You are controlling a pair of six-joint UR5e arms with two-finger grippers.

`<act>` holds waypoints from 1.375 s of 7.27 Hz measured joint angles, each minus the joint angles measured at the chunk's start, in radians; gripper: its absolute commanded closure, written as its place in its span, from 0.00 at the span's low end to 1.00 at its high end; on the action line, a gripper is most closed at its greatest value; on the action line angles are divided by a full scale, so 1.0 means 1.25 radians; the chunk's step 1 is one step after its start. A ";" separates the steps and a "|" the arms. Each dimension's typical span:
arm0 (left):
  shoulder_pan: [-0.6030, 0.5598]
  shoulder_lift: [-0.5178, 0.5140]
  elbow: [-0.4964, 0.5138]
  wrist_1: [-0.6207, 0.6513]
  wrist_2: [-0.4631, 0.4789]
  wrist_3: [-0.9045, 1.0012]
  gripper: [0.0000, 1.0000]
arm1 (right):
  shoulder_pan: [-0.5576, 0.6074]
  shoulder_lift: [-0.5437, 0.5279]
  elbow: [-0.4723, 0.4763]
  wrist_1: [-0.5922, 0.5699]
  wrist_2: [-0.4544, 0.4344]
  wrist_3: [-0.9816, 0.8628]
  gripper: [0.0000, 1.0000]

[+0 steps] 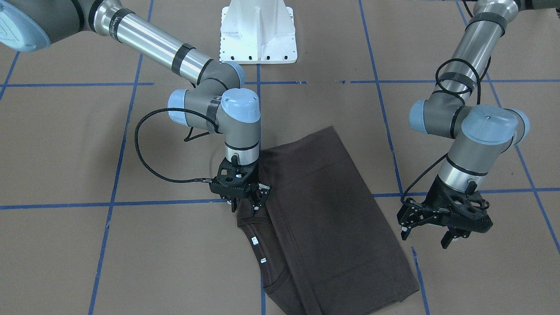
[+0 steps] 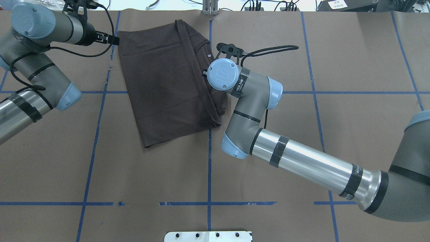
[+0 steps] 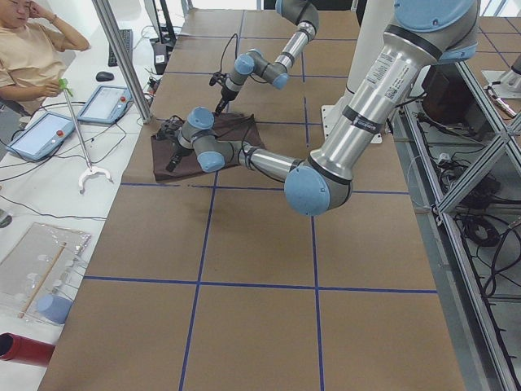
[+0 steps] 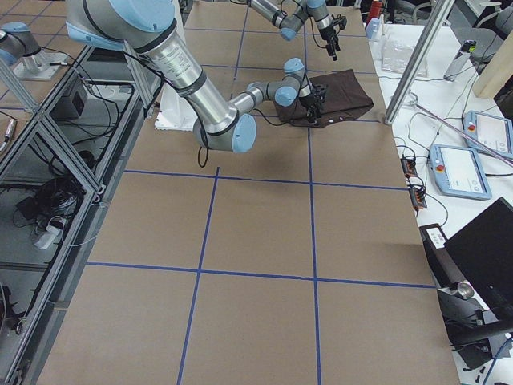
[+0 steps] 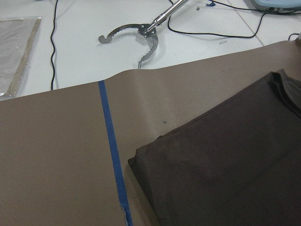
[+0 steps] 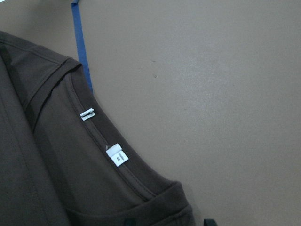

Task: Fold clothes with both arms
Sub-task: 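Drag the collar edge with the right gripper toward the robot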

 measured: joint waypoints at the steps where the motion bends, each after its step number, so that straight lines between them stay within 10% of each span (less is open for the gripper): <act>1: 0.001 0.000 0.001 0.000 0.000 0.000 0.00 | -0.004 -0.002 0.000 -0.001 -0.005 0.000 0.43; 3: 0.002 0.000 0.001 0.000 0.000 -0.001 0.00 | -0.011 -0.003 -0.001 -0.001 -0.016 0.001 0.43; 5: 0.004 0.000 0.002 0.000 0.000 0.000 0.00 | -0.014 -0.003 -0.002 -0.002 -0.020 0.003 1.00; 10: 0.007 0.000 0.001 -0.001 0.000 -0.029 0.00 | -0.014 -0.003 0.010 -0.012 -0.020 0.004 1.00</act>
